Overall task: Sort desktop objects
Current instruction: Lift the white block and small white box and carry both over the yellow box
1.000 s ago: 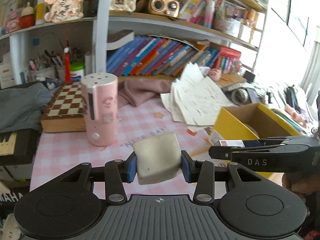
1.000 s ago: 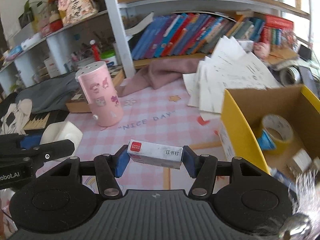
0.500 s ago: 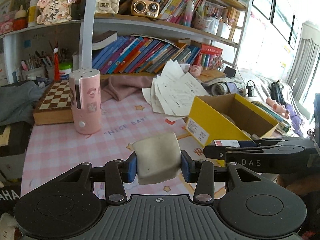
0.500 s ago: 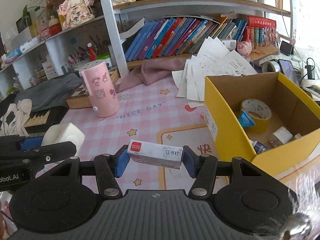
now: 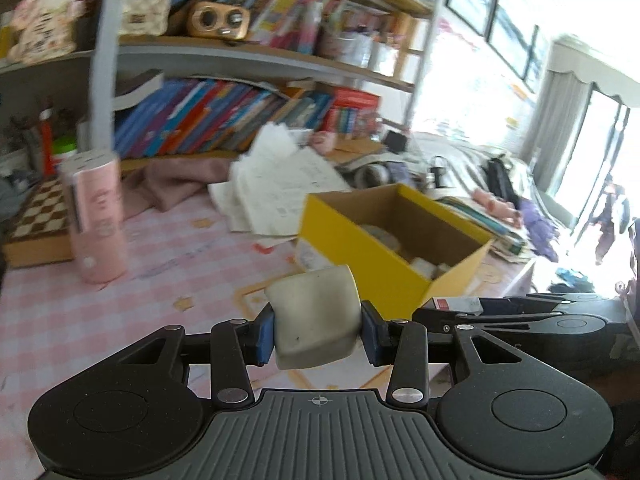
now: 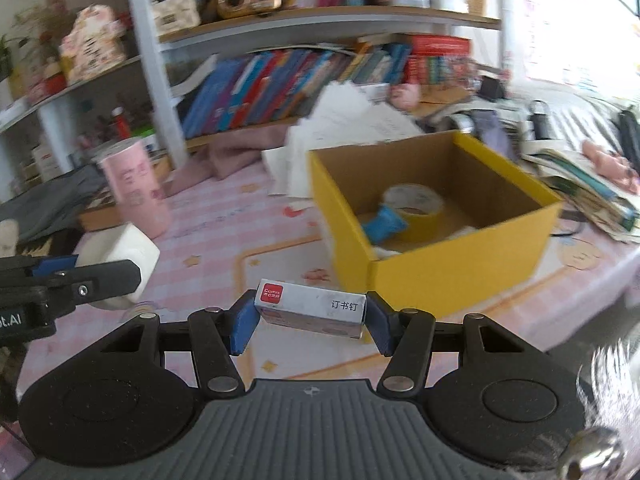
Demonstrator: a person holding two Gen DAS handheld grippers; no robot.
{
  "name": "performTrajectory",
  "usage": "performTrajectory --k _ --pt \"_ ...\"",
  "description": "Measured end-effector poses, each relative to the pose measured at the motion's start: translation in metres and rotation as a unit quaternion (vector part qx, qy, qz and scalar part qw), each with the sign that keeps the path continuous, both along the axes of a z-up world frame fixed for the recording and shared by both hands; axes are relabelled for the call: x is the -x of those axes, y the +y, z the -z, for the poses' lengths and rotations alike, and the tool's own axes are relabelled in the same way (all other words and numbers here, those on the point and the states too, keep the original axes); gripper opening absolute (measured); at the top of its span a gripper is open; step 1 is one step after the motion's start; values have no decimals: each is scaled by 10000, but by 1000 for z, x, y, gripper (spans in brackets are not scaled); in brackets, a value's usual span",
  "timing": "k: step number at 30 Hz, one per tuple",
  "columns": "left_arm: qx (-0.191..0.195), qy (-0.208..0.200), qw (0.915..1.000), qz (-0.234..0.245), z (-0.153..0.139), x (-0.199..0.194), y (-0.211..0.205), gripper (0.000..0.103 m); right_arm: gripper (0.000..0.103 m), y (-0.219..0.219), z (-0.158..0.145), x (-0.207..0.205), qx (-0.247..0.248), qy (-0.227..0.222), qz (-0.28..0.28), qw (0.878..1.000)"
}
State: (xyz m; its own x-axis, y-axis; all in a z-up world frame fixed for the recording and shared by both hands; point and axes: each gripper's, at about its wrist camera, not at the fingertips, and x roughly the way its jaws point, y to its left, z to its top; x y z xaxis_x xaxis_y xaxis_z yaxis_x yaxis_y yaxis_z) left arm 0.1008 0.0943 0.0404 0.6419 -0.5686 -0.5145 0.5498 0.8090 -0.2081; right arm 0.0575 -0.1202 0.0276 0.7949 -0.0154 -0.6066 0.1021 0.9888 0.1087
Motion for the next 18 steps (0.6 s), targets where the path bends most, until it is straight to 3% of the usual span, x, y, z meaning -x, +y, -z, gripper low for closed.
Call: performTrajectory --k 9,18 --pt "189 -205 9985 479 -13 -14 -43 40 54 -36 -15 15 298 -435 542 9971" --pt "265 -771 9939 740 -37 -40 -102 40 54 -77 -30 -13 702 -819 475 9930"
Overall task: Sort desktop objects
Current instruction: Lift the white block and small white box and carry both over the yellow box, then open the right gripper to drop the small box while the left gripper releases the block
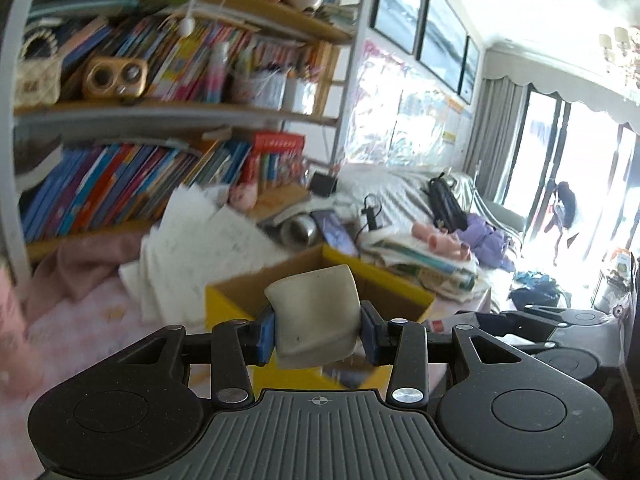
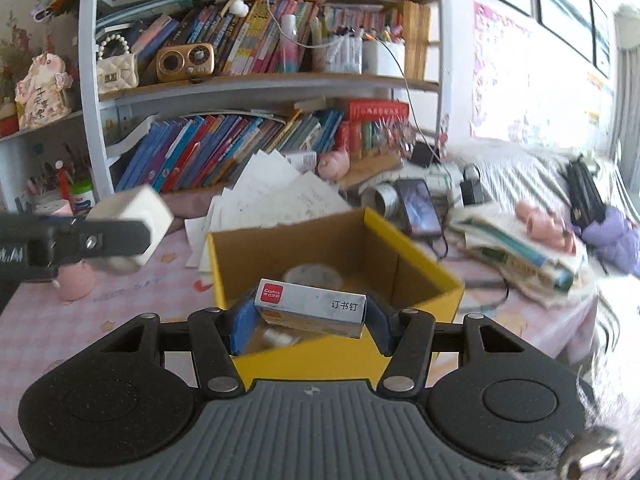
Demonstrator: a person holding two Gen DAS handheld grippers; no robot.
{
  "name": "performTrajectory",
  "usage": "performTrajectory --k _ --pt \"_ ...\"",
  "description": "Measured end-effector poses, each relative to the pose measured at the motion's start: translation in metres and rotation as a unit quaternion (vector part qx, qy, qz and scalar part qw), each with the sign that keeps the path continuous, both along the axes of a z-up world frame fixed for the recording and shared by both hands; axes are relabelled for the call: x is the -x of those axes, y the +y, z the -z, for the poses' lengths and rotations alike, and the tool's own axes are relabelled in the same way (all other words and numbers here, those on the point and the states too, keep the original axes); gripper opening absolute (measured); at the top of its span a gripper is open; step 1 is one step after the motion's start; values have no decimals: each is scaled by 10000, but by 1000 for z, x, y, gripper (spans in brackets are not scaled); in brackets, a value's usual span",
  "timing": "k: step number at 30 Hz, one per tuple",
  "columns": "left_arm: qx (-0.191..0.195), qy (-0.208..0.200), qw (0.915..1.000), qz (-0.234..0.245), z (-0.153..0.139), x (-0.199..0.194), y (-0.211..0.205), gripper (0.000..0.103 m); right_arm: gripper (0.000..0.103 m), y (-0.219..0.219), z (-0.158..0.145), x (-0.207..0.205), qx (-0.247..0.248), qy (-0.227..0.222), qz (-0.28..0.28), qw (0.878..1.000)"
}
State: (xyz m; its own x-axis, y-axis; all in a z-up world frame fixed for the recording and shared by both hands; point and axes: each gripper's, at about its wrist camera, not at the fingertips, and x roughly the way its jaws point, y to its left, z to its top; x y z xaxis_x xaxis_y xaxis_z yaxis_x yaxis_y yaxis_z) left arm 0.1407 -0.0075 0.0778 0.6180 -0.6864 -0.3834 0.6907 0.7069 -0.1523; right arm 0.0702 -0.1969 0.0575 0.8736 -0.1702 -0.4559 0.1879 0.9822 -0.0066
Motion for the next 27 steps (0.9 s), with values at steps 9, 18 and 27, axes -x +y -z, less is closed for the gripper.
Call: performTrajectory --k 9,18,27 --pt "-21 52 9998 -183 4 -43 -57 40 54 -38 8 -57 587 121 -852 9946" --pt "-397 535 9952 -716 34 -74 -96 40 54 -64 39 -103 840 716 -1812 9772" --pt "-1018 957 9856 -951 62 -100 -129 40 54 -90 71 -145 407 1766 -2364 9546"
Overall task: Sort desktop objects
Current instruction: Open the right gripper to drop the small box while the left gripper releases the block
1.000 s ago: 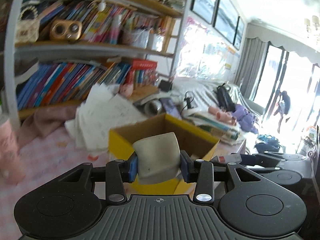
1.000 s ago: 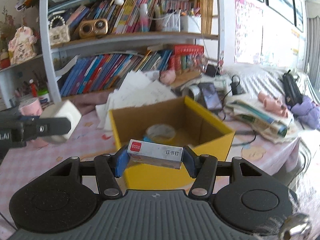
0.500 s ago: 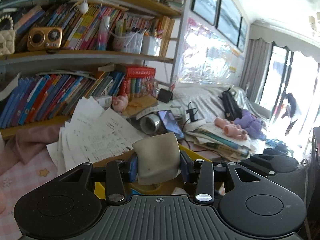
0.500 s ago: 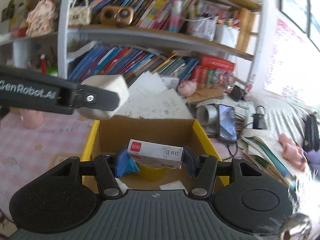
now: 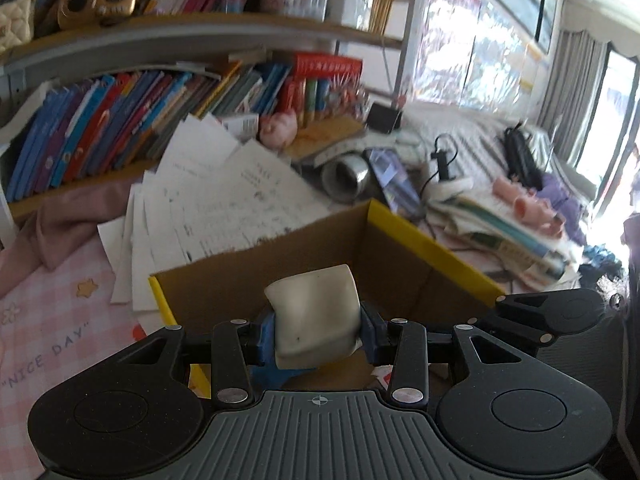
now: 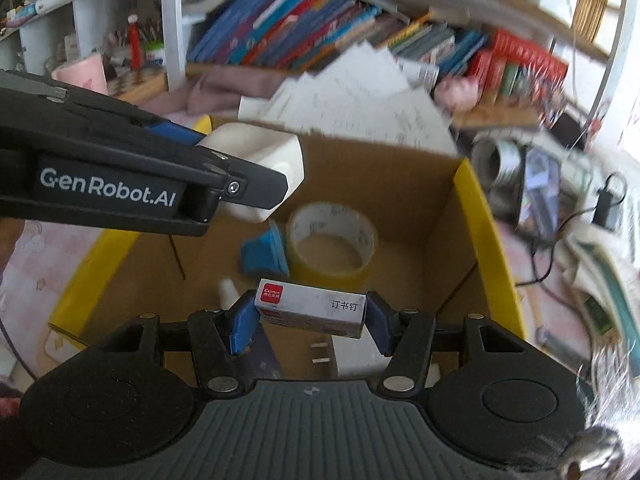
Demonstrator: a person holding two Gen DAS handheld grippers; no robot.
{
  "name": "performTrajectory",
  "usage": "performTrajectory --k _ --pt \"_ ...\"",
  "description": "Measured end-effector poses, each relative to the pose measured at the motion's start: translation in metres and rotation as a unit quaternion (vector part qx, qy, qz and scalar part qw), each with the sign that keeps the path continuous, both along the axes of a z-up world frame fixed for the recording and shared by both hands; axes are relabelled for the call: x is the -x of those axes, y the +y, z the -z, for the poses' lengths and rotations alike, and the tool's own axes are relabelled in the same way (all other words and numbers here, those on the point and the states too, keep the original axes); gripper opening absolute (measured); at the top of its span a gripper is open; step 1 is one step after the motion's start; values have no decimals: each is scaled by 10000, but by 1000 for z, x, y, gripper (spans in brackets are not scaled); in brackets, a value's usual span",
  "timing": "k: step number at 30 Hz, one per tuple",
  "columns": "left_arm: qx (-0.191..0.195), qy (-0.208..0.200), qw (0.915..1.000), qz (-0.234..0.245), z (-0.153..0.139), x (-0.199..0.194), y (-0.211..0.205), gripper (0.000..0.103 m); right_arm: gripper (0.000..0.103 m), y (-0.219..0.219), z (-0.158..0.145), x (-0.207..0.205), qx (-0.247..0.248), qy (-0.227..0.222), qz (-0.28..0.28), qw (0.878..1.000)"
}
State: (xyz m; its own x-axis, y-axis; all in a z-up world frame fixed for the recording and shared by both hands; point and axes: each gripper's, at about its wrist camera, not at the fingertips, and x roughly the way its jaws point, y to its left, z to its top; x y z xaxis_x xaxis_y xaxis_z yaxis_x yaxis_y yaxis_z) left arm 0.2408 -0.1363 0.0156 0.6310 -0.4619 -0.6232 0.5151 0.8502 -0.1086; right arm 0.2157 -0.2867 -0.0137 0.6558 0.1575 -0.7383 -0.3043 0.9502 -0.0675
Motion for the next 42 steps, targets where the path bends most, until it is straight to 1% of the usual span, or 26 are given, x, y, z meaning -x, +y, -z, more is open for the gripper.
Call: performTrajectory --k 3,8,12,17,19,21,23,24,25,27,28,29,30,35,38,42 --pt "-186 149 9997 -19 8 -9 -11 40 54 -9 7 -7 -203 267 -50 9994" --pt "-427 415 9982 -103 22 -18 -21 40 55 -21 15 -15 -384 456 -98 9982" --pt "-498 491 9974 -170 24 -19 -22 40 55 -27 18 -19 -479 573 -95 9972" --pt "-545 539 9967 -259 26 -20 -21 40 55 -28 19 -20 -523 614 -103 9967" --pt "-539 550 9966 -282 26 -20 -21 41 55 -28 20 -21 -516 603 -113 9968" --pt "-544 534 9966 -310 25 -20 -21 44 55 -28 20 -21 -512 594 -117 9968" --pt "-544 488 9968 -329 24 -17 -22 45 57 -29 20 -20 -505 543 -122 9972" --pt "-534 455 9970 -333 23 -15 -22 47 61 -29 19 -20 -505 509 -124 9973" --pt "-511 414 9972 -341 22 -13 -22 49 63 -29 18 -19 -507 467 -130 9975" --pt "-423 243 9981 -374 17 -8 -21 60 67 -29 16 -16 -515 389 -156 9978" --pt "-377 134 9985 -383 13 -4 -21 64 69 -29 15 -16 -512 349 -174 9979" --pt "-346 22 9986 -404 10 0 -21 71 70 -29 13 -14 -507 303 -192 9981" --pt "-325 -91 9985 -428 7 3 -21 74 70 -28 12 -13 -508 263 -210 9981" --pt "-271 -562 9968 -502 -6 19 -22 78 71 -29 6 -7 -521 48 -261 9983" --pt "-229 -756 9951 -596 -11 26 -18 83 72 -30 1 -5 -553 -89 -171 9983" --pt "-13 -972 9920 -803 -19 34 -8 89 74 -32 -7 2 -590 -326 11 9977"
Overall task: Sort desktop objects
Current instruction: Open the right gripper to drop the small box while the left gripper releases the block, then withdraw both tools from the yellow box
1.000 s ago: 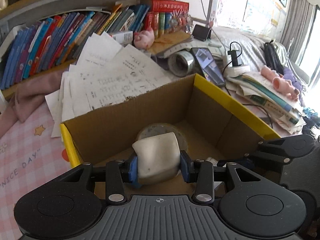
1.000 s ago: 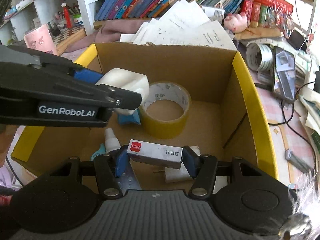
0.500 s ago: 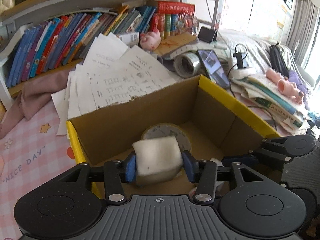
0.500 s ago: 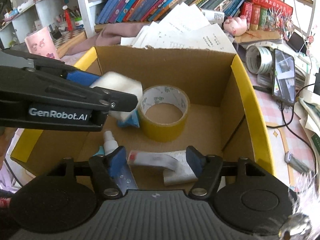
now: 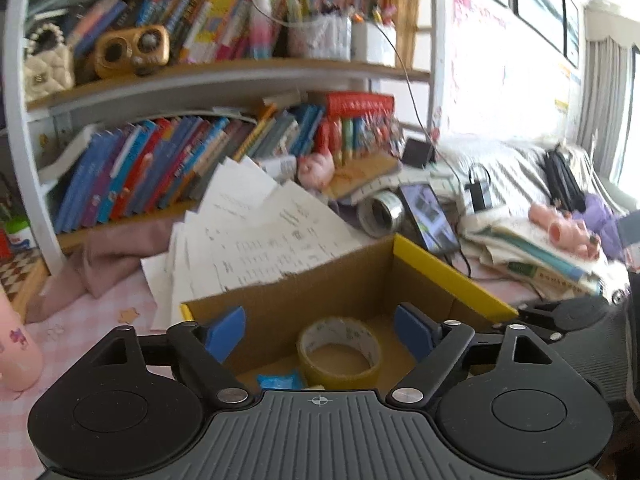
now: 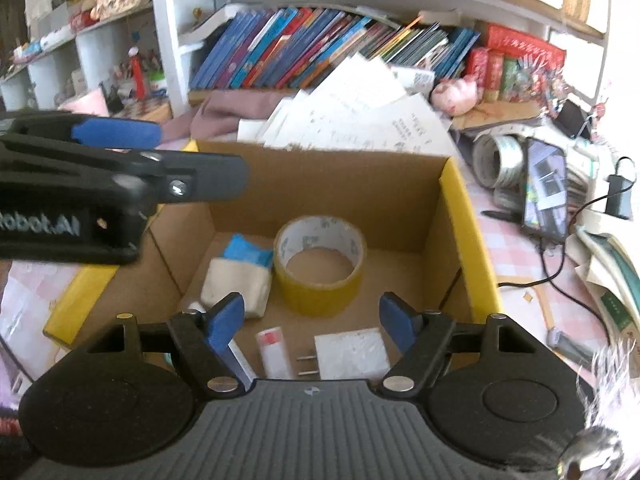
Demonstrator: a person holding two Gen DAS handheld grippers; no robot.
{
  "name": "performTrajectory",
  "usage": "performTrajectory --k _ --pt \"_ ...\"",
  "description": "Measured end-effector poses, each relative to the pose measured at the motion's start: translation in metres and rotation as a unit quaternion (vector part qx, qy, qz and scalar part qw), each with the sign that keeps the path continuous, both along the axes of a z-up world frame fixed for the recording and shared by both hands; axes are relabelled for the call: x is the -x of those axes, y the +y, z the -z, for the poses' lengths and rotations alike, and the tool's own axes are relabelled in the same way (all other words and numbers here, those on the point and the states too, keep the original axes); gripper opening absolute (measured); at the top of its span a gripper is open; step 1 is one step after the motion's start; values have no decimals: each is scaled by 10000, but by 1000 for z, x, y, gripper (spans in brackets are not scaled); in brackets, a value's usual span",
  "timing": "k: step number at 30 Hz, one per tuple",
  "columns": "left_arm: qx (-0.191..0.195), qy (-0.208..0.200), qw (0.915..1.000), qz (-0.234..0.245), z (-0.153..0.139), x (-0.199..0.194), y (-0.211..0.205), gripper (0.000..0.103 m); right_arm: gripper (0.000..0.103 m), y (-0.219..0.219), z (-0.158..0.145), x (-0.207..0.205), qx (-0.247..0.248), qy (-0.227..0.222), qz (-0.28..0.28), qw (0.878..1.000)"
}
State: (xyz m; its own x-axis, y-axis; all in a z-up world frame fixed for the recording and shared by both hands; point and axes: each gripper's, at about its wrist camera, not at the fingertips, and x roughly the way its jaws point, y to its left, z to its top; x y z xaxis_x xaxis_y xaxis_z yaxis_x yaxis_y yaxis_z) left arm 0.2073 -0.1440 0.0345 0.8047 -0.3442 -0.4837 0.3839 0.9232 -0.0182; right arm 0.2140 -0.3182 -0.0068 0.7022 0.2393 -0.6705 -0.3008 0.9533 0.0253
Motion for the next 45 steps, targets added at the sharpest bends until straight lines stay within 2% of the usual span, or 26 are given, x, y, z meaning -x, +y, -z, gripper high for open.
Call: performTrajectory --k 9,14,24,28,34,38,45 --pt "440 -482 9977 -182 -17 25 39 95 79 5 -20 23 -147 -569 840 9947" --pt "555 -578 9967 -159 -23 36 64 96 81 21 -32 45 -140 -907 1176 9888" --pt "672 -658 9955 69 -21 73 112 96 83 63 -43 100 -26 -1247 1793 9759" --pt "623 -658 9958 129 -17 92 129 97 84 83 -42 130 11 -1285 1953 9723" --pt "415 -499 9979 31 -5 124 154 97 86 116 -30 175 33 -1084 2073 9722" --pt "102 -407 9990 -157 1 142 170 101 87 136 -24 195 12 -960 2051 9740" --pt "-60 -322 9975 -631 1 160 199 103 89 160 -22 207 -101 -856 1910 9778"
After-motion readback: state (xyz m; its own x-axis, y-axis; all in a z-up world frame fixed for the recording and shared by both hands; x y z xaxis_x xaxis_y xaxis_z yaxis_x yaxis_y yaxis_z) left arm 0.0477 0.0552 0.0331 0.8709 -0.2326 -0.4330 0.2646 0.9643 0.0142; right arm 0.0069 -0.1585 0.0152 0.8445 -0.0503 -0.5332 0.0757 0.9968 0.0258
